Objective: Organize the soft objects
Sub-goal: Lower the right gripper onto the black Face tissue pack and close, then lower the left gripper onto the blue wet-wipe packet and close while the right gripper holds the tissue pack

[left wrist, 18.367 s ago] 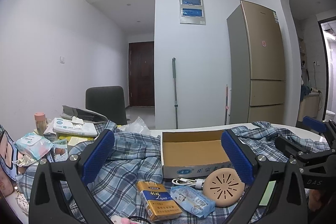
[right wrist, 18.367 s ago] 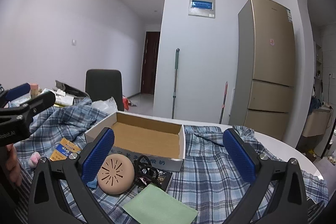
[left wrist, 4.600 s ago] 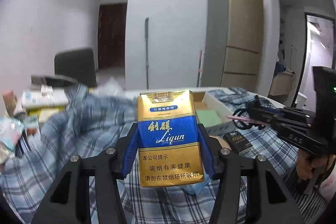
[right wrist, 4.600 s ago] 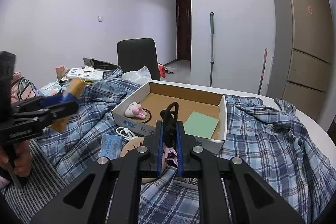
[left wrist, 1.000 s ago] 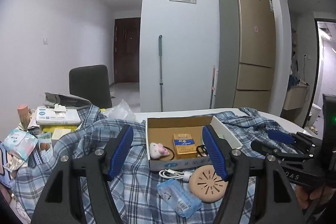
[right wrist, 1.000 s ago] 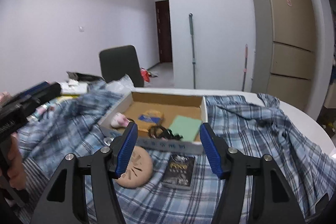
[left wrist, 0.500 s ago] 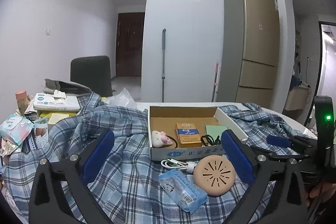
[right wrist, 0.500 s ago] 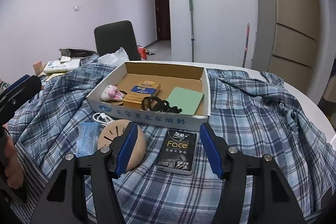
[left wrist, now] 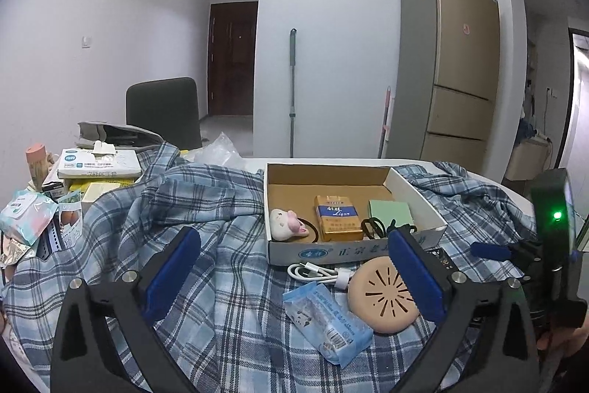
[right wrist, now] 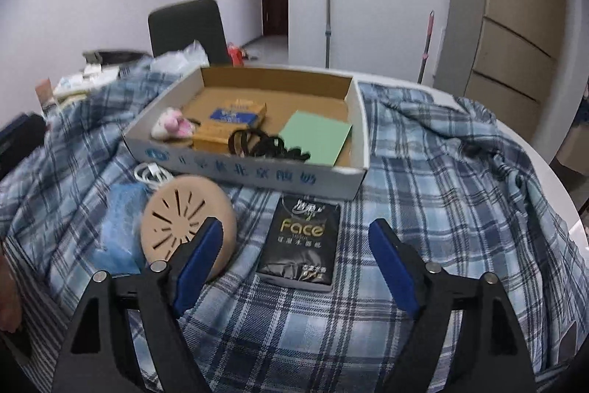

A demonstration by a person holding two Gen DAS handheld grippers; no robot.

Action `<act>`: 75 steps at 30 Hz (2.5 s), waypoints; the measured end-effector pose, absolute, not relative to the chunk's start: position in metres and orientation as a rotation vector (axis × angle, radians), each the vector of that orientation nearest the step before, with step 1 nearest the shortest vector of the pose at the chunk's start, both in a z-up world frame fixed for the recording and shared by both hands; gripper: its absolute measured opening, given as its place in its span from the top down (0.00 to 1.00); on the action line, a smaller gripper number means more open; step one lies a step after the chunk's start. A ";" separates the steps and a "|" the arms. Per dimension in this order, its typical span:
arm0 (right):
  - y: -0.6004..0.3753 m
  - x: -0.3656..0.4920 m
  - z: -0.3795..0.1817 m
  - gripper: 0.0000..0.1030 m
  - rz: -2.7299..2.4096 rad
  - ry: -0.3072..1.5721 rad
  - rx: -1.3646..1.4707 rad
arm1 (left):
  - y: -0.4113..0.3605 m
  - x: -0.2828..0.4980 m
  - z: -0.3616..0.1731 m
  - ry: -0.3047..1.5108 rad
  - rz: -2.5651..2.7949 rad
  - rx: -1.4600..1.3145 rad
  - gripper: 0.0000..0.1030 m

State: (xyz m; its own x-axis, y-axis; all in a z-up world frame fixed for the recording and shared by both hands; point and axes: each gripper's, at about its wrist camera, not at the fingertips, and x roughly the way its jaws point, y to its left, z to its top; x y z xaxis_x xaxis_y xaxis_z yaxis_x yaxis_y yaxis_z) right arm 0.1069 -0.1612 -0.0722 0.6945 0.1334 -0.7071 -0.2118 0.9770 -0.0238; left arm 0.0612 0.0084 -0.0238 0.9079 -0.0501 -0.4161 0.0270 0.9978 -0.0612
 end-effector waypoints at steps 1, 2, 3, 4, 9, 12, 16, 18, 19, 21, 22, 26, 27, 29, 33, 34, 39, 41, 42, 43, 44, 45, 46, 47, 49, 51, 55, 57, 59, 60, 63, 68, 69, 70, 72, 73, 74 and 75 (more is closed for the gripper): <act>-0.160 0.109 -0.074 0.31 0.197 0.796 -0.111 | 0.007 0.062 -0.025 0.438 -0.040 -0.049 0.00; -0.159 0.111 -0.076 0.31 0.203 0.810 -0.113 | 0.005 0.064 -0.026 0.450 -0.043 -0.040 0.00; -0.159 0.112 -0.078 0.31 0.210 0.819 -0.109 | 0.004 0.067 -0.027 0.460 -0.046 -0.034 0.00; -0.160 0.112 -0.079 0.33 0.211 0.825 -0.104 | 0.002 0.069 -0.029 0.471 -0.048 -0.028 0.00; -0.164 0.118 -0.084 0.50 0.202 0.867 -0.077 | 0.005 0.067 -0.028 0.459 -0.052 -0.043 0.00; -0.165 0.121 -0.087 0.53 0.189 0.883 -0.078 | 0.005 0.067 -0.028 0.467 -0.052 -0.037 0.00; -0.167 0.120 -0.085 0.58 0.187 0.876 -0.066 | 0.002 0.066 -0.027 0.467 -0.050 -0.026 0.00; -0.171 0.120 -0.083 0.68 0.193 0.872 -0.047 | 0.002 0.066 -0.027 0.467 -0.050 -0.027 0.00; -0.173 0.119 -0.082 0.70 0.200 0.870 -0.038 | 0.003 0.066 -0.027 0.468 -0.050 -0.031 0.00; -0.173 0.117 -0.081 0.70 0.209 0.881 -0.043 | 0.003 0.067 -0.027 0.469 -0.049 -0.034 0.00; -0.174 0.116 -0.080 0.70 0.211 0.891 -0.041 | 0.003 0.067 -0.027 0.470 -0.047 -0.034 0.00; -0.181 0.112 -0.074 0.51 0.210 0.875 0.001 | 0.003 0.069 -0.028 0.476 -0.047 -0.030 0.00; -0.182 0.113 -0.074 0.36 0.193 0.867 -0.005 | 0.003 0.069 -0.028 0.475 -0.047 -0.031 0.00; -0.183 0.116 -0.076 0.36 0.206 0.866 0.010 | 0.003 0.069 -0.028 0.473 -0.048 -0.033 0.00; -0.179 0.124 -0.087 0.41 0.184 0.916 -0.009 | 0.004 0.069 -0.029 0.473 -0.049 -0.034 0.00; -0.178 0.126 -0.090 0.47 0.187 0.933 -0.013 | 0.004 0.069 -0.029 0.473 -0.050 -0.035 0.00; -0.177 0.129 -0.095 0.56 0.184 0.964 -0.018 | 0.005 0.069 -0.029 0.476 -0.048 -0.039 0.00; -0.177 0.126 -0.093 0.56 0.192 0.951 -0.015 | 0.005 0.070 -0.029 0.477 -0.046 -0.043 0.00; -0.177 0.124 -0.092 0.56 0.191 0.952 -0.022 | 0.006 0.069 -0.029 0.477 -0.045 -0.043 0.00; -0.176 0.123 -0.091 0.55 0.190 0.958 -0.033 | 0.006 0.069 -0.029 0.477 -0.045 -0.044 0.00; -0.177 0.121 -0.092 0.55 0.194 0.969 -0.035 | 0.006 0.069 -0.029 0.475 -0.045 -0.044 0.00; -0.178 0.120 -0.092 0.54 0.204 0.980 -0.026 | 0.006 0.069 -0.029 0.474 -0.045 -0.044 0.00; -0.179 0.120 -0.093 0.52 0.216 0.986 -0.010 | 0.006 0.069 -0.029 0.474 -0.045 -0.043 0.00; -0.181 0.121 -0.093 0.52 0.211 0.987 0.002 | 0.005 0.069 -0.029 0.473 -0.045 -0.042 0.00; -0.184 0.123 -0.092 0.50 0.195 0.974 0.014 | 0.006 0.069 -0.029 0.474 -0.045 -0.041 0.00; -0.185 0.127 -0.094 0.50 0.205 0.983 0.023 | 0.006 0.069 -0.029 0.477 -0.046 -0.042 0.00; -0.178 0.127 -0.098 0.56 0.195 0.989 -0.016 | 0.007 0.069 -0.029 0.482 -0.047 -0.045 0.00; -0.177 0.125 -0.096 0.56 0.205 0.976 -0.018 | 0.006 0.070 -0.030 0.486 -0.047 -0.043 0.00; -0.178 0.122 -0.090 0.56 0.211 0.946 -0.011 | 0.006 0.073 -0.031 0.504 -0.050 -0.044 0.00; -0.179 0.119 -0.087 0.56 0.214 0.924 -0.008 | 0.007 0.075 -0.032 0.513 -0.048 -0.049 0.00; -0.180 0.113 -0.078 0.56 0.228 0.869 -0.007 | 0.011 0.078 -0.034 0.530 -0.037 -0.073 0.00; -0.178 0.110 -0.073 0.56 0.236 0.848 -0.015 | 0.023 0.092 -0.028 0.638 -0.062 -0.138 0.24; -0.179 0.109 -0.073 0.56 0.233 0.845 -0.013 | 0.026 0.095 -0.028 0.665 -0.064 -0.160 0.28; -0.180 0.109 -0.072 0.56 0.231 0.842 -0.010 | 0.029 0.098 -0.027 0.707 -0.073 -0.193 0.31; -0.182 0.108 -0.072 0.56 0.233 0.842 -0.003 | 0.028 0.101 -0.028 0.763 -0.091 -0.203 0.41; -0.182 0.109 -0.071 0.56 0.233 0.842 -0.003 | 0.025 0.102 -0.028 0.779 -0.094 -0.194 0.42; -0.182 0.108 -0.071 0.56 0.232 0.841 -0.004 | 0.021 0.101 -0.029 0.794 -0.094 -0.181 0.42; -0.181 0.108 -0.071 0.56 0.234 0.839 -0.006 | 0.018 0.100 -0.030 0.802 -0.094 -0.174 0.42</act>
